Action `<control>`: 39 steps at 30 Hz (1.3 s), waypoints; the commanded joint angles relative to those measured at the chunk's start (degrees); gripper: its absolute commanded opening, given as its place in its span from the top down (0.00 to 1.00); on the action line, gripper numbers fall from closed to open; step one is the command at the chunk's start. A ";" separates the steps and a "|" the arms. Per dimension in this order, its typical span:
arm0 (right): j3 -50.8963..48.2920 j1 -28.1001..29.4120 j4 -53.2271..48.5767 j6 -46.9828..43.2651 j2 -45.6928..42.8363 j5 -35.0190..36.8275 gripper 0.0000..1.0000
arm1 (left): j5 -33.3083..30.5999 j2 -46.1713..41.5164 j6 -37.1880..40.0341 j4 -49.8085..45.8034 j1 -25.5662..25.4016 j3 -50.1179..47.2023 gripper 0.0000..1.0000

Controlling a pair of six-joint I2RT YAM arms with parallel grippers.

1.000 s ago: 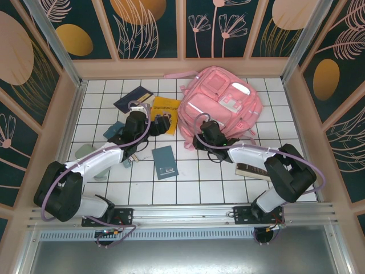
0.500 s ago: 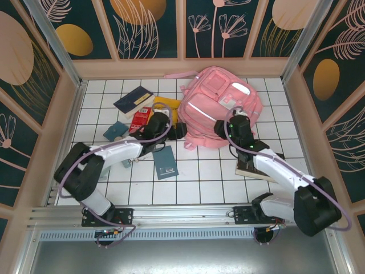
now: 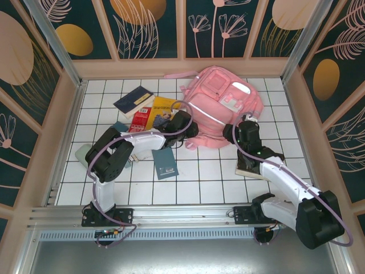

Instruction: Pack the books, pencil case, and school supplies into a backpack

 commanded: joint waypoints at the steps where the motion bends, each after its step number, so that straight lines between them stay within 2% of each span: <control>1: -0.61 -0.92 -0.73 -1.82 -0.64 0.90 0.43 | -4.57 0.08 -0.22 -2.37 -0.49 1.63 0.88; 2: -0.52 -1.23 -0.67 -1.98 -0.64 0.67 0.43 | -5.98 -0.73 0.30 -3.07 -0.55 2.11 1.00; 8: -0.85 -1.92 0.11 -3.31 0.04 -0.92 0.42 | -14.91 -4.23 6.31 -9.59 0.05 8.17 1.00; 12: -1.05 -1.98 0.96 -3.82 1.52 -1.08 0.42 | -17.73 -7.30 8.52 -10.81 2.20 8.38 1.00; 18: -1.18 -2.02 1.91 -5.78 5.06 -0.97 0.43 | -17.56 -12.13 10.56 -9.91 5.97 4.09 1.00; 22: -1.95 -2.59 4.12 -6.63 7.38 -1.42 0.49 | -18.40 -15.46 12.25 -8.72 7.42 1.27 1.00; 29: -1.75 -4.95 9.01 -7.36 14.89 -11.55 0.60 | -18.56 -16.02 12.71 -10.21 7.62 2.27 1.00; 31: -1.49 -5.17 9.30 -7.01 16.54 -11.63 0.66 | -18.53 -16.12 12.63 -10.54 7.62 2.58 1.00; 35: -2.40 -5.35 12.13 -6.56 18.31 -12.96 0.71 | -18.05 -15.97 12.45 -10.82 7.60 2.81 1.00; 39: -2.46 -5.41 13.36 -6.14 20.23 -11.73 0.71 | -16.99 -15.68 12.00 -10.65 7.57 2.81 1.00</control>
